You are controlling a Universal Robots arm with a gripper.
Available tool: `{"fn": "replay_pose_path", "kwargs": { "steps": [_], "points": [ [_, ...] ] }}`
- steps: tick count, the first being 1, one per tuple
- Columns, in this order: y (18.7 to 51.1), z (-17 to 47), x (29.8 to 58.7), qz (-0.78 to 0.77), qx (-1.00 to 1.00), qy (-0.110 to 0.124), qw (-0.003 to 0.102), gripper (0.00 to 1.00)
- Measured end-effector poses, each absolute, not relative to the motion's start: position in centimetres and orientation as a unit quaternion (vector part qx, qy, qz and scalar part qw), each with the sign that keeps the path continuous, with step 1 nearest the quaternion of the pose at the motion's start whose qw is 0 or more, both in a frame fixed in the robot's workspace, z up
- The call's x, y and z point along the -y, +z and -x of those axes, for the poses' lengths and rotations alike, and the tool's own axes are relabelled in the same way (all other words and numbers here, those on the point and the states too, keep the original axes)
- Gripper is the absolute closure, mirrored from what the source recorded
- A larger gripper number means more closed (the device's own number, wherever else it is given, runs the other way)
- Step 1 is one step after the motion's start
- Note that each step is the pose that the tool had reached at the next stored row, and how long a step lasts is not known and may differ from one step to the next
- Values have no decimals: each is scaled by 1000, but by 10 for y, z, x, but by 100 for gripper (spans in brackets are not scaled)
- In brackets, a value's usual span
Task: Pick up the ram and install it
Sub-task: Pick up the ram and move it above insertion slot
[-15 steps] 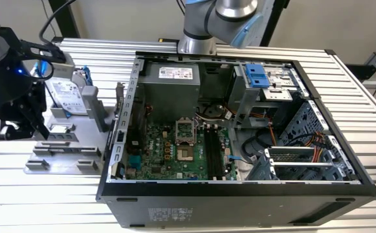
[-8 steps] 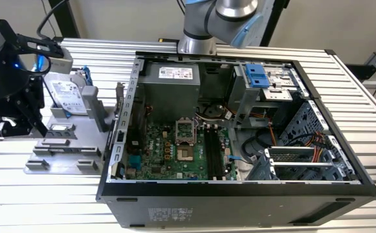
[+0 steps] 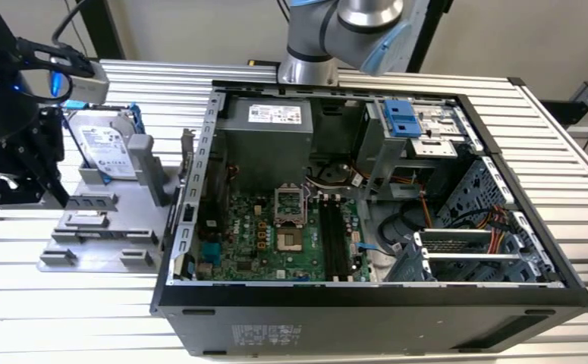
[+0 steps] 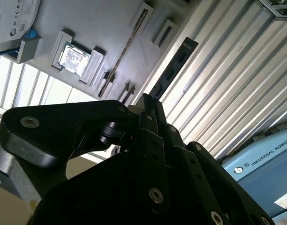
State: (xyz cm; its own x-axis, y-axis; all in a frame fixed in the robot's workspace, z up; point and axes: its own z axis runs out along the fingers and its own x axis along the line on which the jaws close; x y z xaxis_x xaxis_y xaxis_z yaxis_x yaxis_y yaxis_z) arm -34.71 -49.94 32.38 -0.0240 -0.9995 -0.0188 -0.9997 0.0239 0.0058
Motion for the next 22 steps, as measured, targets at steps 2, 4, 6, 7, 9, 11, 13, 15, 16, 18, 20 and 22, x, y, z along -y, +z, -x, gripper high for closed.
{"fn": "replay_pose_path", "kwargs": {
  "steps": [2, 4, 6, 7, 9, 11, 13, 15, 16, 18, 20, 22],
  "points": [
    [327, 347, 499, 699, -715, 9, 5, 100],
    [330, 347, 499, 699, -716, 9, 5, 100],
    [334, 347, 499, 699, -715, 9, 5, 100],
    [335, 347, 499, 699, -715, 9, 5, 100],
    [339, 347, 499, 699, -715, 9, 5, 100],
    [342, 347, 499, 699, -715, 9, 5, 100],
    [346, 347, 499, 699, -715, 9, 5, 100],
    [350, 347, 499, 699, -715, 9, 5, 100],
    [351, 347, 499, 699, -715, 9, 5, 100],
    [355, 347, 499, 699, -715, 9, 5, 100],
    [359, 347, 499, 699, -715, 9, 5, 100],
    [364, 347, 499, 699, -715, 9, 5, 100]
  ]
}}
